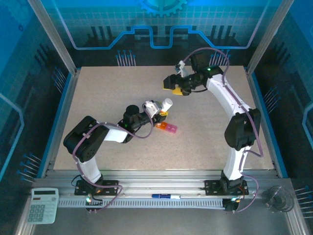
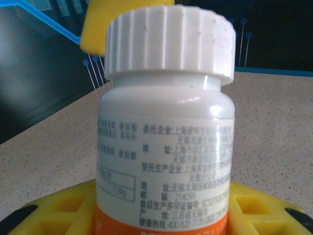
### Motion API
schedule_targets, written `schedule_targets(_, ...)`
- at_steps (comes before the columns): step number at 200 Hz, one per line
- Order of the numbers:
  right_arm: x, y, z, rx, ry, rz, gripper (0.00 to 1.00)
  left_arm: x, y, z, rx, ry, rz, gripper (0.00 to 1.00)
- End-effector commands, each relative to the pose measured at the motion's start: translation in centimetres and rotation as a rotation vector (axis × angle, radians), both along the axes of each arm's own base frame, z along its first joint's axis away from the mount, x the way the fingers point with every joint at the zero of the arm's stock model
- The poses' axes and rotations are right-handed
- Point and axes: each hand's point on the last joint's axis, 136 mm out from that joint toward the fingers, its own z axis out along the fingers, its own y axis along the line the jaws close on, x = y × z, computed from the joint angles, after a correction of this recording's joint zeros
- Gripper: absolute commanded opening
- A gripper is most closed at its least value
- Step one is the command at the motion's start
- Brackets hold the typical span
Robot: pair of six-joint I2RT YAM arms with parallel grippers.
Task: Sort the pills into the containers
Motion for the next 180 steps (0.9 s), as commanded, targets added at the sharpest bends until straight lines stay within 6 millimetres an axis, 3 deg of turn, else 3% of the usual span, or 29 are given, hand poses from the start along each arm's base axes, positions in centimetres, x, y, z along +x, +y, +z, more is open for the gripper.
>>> schedule_targets(1, 0.5, -1.6, 3.2, 0.082, -0.063, -0.056, 0.84, -0.7, -0.1, 2.5, -0.064, -0.043, -0.027, 0.00)
schedule_targets(53, -0.2, -5.5, 1.6, 0.053, -0.139, -0.150, 0.84, -0.8, 0.0, 3.9, -0.154, 0.017, -0.082, 0.00)
schedule_targets(98, -1.7, -7.3, 0.8, -0.063, -0.221, -0.142, 0.84, -1.6, -0.4, 5.0, -0.200, 0.093, -0.192, 0.00)
schedule_targets(149, -3.1, -6.5, 3.0, -0.068, -0.343, -0.028, 0.81, -2.2, -0.8, 5.0, -0.197, 0.144, -0.267, 0.00)
schedule_targets(180, -3.9, -4.9, 2.9, -0.117, -0.349, 0.077, 0.81, -2.4, -1.0, 4.8, -0.188, 0.166, -0.287, 0.00)
